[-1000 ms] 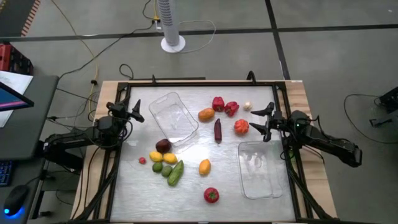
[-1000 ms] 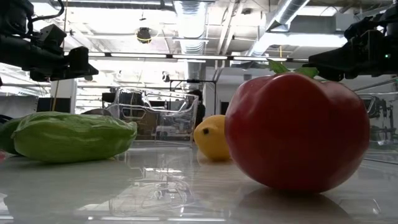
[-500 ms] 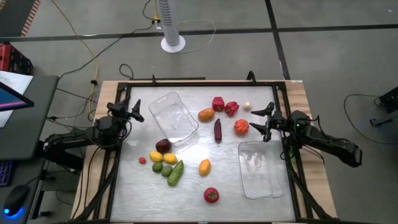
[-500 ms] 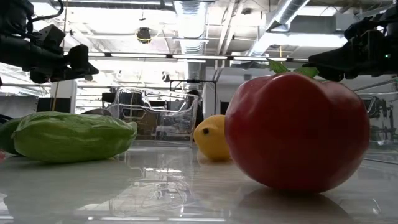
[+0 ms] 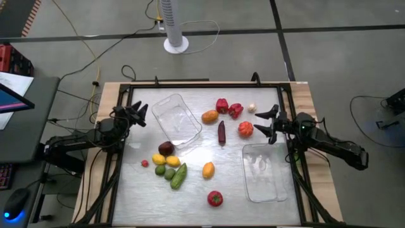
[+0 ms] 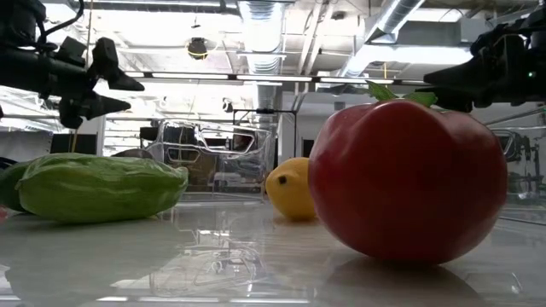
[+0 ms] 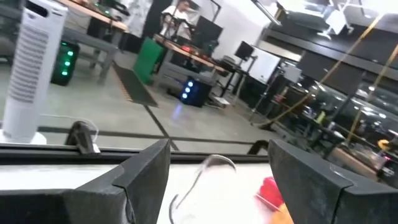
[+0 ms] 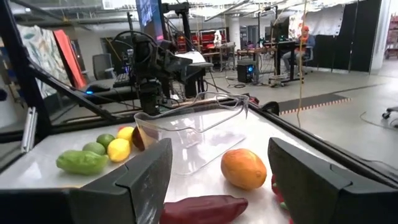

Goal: Sort produce into baskets
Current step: Put the top left yellow lemon into the top transparent bin

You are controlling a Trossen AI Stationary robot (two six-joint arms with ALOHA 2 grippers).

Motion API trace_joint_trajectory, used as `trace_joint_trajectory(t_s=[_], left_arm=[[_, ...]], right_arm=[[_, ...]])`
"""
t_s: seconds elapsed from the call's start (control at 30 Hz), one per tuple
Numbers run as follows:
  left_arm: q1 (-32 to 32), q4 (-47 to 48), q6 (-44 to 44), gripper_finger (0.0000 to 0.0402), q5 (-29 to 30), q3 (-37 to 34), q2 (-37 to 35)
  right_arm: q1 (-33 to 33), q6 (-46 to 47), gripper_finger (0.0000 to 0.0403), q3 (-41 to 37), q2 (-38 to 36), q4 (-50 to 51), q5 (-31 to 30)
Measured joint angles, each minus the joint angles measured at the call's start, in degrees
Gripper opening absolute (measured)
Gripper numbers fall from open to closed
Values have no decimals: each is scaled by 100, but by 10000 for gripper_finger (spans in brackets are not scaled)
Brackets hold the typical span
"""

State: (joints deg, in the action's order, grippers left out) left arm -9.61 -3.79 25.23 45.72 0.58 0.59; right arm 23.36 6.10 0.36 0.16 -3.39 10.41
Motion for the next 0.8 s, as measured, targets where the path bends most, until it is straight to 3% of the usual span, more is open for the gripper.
trace_joint_trajectory(t_s=[0.37, 0.67, 0.73, 0.8], left_arm=[[0, 15, 103, 258, 152, 2, 1], [-1, 15, 137, 258, 145, 4, 21], [-2, 57, -121, 258, -391, 35, 21], [0, 383, -322, 258, -1562, 150, 40]], right_arm=[[0, 529, 291, 0, -1, -16, -4], [8, -139, 291, 0, 20, -35, -319], [8, -158, 291, 0, 20, -71, -428], [6, -156, 291, 0, 20, -50, -450]])
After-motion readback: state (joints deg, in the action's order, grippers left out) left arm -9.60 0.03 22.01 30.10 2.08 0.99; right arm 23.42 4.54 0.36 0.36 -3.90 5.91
